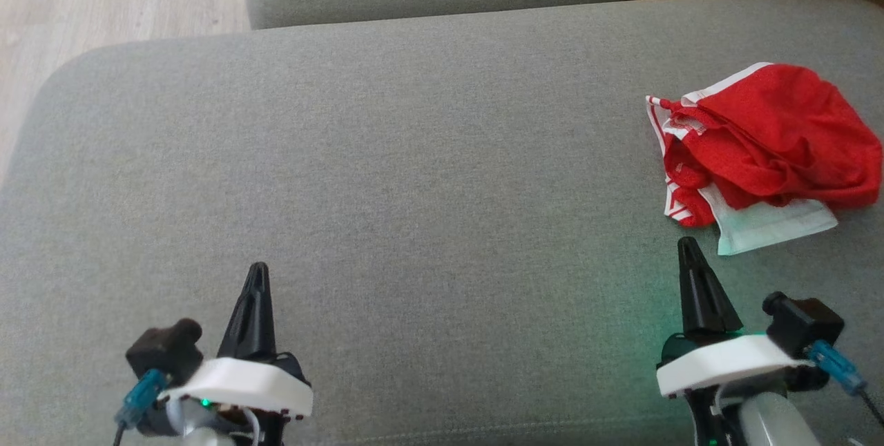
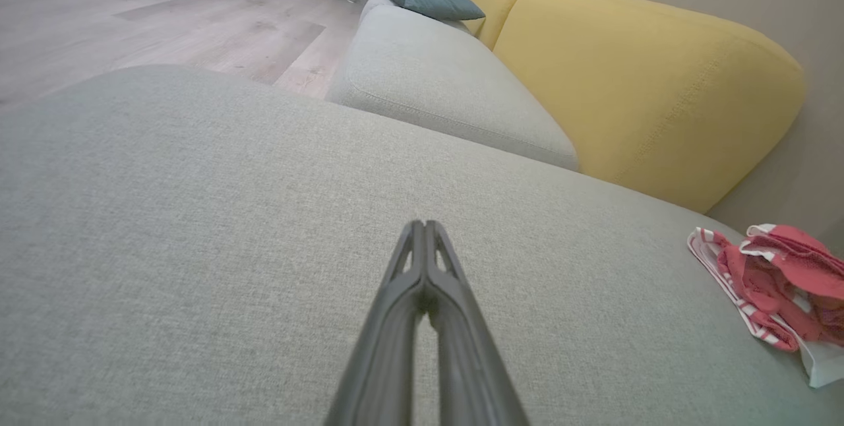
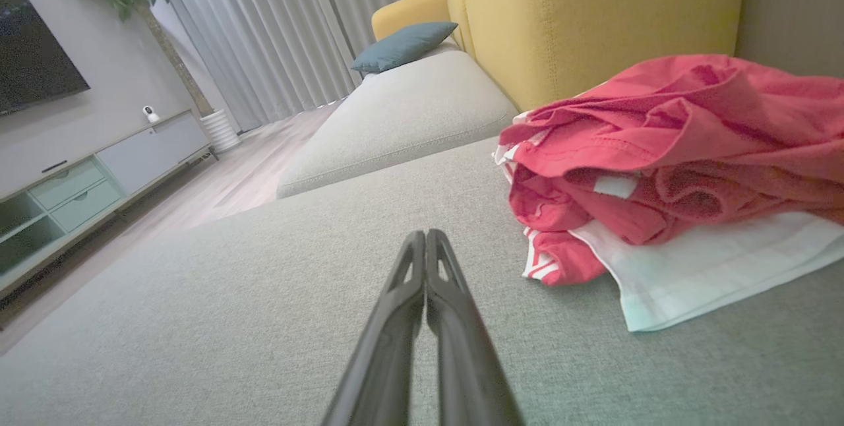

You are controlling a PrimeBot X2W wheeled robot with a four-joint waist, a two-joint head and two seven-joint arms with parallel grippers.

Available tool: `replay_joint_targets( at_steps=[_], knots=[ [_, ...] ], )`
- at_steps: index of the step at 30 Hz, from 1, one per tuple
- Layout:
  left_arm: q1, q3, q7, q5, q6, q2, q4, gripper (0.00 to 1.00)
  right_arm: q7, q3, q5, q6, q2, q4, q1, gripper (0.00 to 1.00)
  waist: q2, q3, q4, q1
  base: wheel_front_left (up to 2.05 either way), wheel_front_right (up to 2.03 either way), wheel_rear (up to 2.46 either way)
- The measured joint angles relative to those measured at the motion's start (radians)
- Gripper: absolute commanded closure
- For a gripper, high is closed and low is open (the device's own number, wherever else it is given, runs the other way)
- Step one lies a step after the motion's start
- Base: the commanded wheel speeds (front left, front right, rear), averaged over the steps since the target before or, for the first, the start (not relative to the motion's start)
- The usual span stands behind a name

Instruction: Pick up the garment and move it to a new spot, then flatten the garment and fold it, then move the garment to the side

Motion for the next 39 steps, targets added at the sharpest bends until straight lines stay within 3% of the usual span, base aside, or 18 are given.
replay_joint_targets(
  at_steps=[39],
  knots=[
    [-0.023,0.063,0.094,-0.427,-0.054,0.013,0.035,1.00,0.093,-0.051,0.449,0.000,-0.005,-0.005,-0.001,1.00,0.0000,-0.020,0.009,0.0000,0.00,0.00,0.00]
  ],
)
